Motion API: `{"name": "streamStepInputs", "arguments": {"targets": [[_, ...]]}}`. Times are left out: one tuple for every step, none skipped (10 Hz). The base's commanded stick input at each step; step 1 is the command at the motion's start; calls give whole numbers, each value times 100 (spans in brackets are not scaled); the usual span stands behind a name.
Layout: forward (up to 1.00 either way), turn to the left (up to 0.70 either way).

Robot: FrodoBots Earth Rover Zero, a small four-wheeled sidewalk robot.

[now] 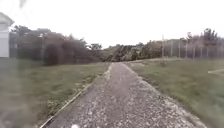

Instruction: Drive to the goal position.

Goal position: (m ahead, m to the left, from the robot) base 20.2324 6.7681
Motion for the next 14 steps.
{"name": "streamStepInputs", "arguments": {"targets": [[68, 0], [68, 0], [68, 0], [68, 0], [68, 0], [68, 0], [68, 0], [68, 0], [68, 0], [68, 0], [68, 0], [68, 0], [68, 0], [68, 0]]}}
